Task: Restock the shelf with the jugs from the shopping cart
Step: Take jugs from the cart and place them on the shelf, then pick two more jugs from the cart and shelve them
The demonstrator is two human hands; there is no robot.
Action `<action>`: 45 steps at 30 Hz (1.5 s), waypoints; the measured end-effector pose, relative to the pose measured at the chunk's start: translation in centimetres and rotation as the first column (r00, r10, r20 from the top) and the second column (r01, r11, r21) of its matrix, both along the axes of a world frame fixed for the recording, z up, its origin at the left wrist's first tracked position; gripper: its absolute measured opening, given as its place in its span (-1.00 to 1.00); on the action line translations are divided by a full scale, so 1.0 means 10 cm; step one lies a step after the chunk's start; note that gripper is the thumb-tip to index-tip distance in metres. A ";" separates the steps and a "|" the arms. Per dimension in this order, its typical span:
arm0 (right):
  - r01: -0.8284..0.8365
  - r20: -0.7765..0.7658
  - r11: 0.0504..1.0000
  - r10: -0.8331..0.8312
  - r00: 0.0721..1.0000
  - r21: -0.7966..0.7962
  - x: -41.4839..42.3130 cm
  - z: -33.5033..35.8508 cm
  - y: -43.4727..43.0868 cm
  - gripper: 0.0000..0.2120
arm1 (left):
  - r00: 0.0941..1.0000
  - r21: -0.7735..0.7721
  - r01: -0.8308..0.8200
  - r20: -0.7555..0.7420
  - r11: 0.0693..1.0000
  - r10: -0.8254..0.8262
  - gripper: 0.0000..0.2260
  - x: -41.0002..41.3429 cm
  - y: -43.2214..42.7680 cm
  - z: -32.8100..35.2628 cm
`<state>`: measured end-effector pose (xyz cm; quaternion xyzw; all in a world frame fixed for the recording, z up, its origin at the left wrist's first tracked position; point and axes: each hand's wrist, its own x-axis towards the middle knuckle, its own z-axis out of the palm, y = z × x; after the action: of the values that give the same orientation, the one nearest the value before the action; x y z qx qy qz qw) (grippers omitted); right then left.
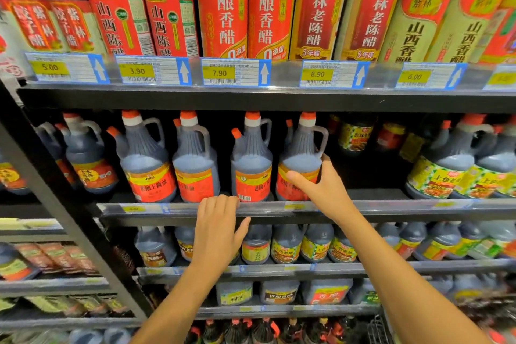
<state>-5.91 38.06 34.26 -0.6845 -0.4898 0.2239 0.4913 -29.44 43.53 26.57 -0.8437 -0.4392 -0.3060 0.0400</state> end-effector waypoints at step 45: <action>0.773 0.637 0.304 -0.441 0.632 -0.557 2.42 -1.44 -7.98 -0.66 | 0.282 -0.552 0.745 -0.250 0.375 -0.926 -0.91 4.44 -6.06 -1.08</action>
<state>18.32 -41.72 19.82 -0.9877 -0.1123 0.0771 0.0761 14.92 -17.05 15.75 -0.9852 0.0664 0.0422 -0.1524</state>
